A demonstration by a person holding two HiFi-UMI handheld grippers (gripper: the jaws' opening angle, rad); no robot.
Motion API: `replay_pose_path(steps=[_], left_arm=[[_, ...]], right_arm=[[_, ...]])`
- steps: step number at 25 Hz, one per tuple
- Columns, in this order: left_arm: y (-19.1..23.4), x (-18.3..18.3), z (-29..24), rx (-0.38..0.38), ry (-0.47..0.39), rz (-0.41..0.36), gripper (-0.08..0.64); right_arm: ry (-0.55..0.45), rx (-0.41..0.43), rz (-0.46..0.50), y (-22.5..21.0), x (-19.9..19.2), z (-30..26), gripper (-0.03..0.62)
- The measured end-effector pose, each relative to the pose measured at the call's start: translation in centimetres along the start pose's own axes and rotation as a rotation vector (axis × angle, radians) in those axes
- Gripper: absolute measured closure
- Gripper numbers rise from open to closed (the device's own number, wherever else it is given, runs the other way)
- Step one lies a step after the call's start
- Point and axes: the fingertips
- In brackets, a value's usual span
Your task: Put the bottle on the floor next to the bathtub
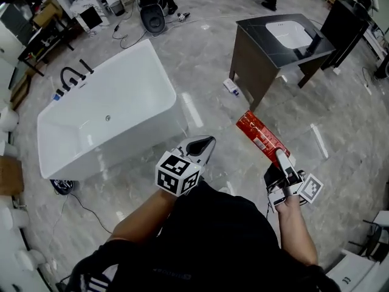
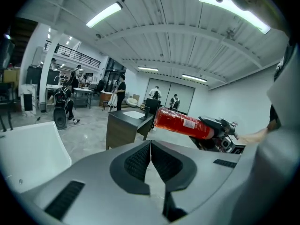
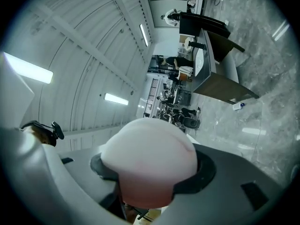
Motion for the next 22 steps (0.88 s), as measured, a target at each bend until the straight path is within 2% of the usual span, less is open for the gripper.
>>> replay_pose_path(steps=[5, 11, 17, 22], left_arm=[[1.1, -0.3, -0.4, 0.068, 0.018, 0.024, 0.543], [1.8, -0.4, -0.4, 0.137, -0.014, 0.070, 0.543], [8.6, 2.3, -3.9, 0.166, -0.031, 0.124, 0.543], [14.3, 5.5, -5.9, 0.194, -0.067, 0.148, 0.543]], right_arm=[[0.043, 0.025, -0.042, -1.9, 1.3, -1.6, 0.310], [0.109, 0.044, -0.060, -3.2, 2.0, -3.0, 0.310], [0.175, 0.036, -0.050, -5.2, 5.7, -10.4, 0.310], [0.237, 0.020, -0.003, -6.6, 8.7, -16.6, 0.310]])
Point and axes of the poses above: the fingertips, and each gripper's own axes: z backward along the fingers, y to its left, x out of its top, and after that the axes turned 8 degrees about y, right-handed
